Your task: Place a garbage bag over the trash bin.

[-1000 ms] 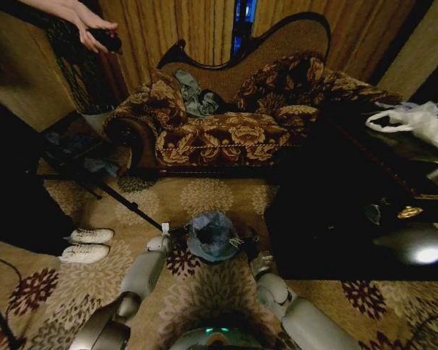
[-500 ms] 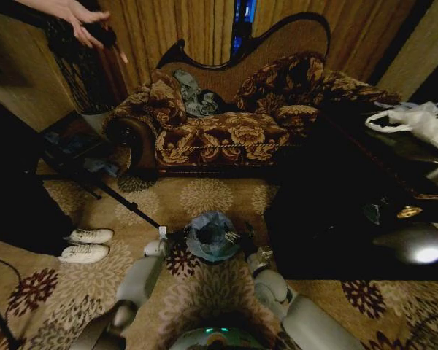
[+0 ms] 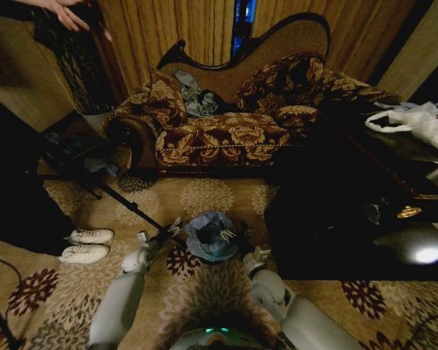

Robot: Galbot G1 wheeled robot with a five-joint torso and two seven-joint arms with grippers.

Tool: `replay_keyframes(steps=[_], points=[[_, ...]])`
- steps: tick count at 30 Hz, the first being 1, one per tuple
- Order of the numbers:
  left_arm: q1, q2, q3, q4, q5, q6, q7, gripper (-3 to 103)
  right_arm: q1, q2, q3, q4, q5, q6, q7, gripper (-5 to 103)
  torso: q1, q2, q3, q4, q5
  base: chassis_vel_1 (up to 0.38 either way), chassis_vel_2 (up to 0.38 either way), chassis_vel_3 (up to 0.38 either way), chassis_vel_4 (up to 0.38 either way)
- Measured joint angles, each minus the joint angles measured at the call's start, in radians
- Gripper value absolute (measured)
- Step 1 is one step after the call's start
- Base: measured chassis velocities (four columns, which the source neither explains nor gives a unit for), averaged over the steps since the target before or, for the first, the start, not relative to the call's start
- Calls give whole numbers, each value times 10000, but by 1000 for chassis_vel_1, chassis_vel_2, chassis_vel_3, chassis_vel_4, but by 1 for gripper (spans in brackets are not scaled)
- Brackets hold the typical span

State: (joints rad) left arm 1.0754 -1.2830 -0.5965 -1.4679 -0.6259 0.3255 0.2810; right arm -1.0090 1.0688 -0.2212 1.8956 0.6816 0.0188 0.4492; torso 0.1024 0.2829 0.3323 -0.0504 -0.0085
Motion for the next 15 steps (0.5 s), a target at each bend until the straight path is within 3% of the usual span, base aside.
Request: replay_keyframes(steps=[4, 6, 10, 13, 15], points=[[-3, 0, 247, -658, -279, 258, -655, 100, -160, 38, 16, 49, 19, -2, 193, 72, 0, 0, 1, -2, -2, 0, 0, 0, 0], [-121, 7, 702, -1487, -736, 643, -1680, 100, -149, 274, -18, -213, 11, 10, 331, 61, 0, 0, 0, -9, 0, 0, 0, 0, 0], [-259, 73, 925, -1776, -869, 776, -2069, 100, -21, 429, -58, -538, -79, 32, 167, 50, 1, 0, 1, -5, -1, 0, 0, 0, 0], [-496, 134, 1252, -2396, -1069, 1028, -3012, 100, 119, 533, -185, -805, -31, 27, -12, 34, 1, 0, 1, -4, -2, 0, 0, 0, 0], [-476, 201, 1476, -3139, -1152, 1444, -4185, 100, 233, 586, -295, -1073, -7, 18, -203, 28, 1, 0, 1, -6, -1, 0, 0, 0, 0]])
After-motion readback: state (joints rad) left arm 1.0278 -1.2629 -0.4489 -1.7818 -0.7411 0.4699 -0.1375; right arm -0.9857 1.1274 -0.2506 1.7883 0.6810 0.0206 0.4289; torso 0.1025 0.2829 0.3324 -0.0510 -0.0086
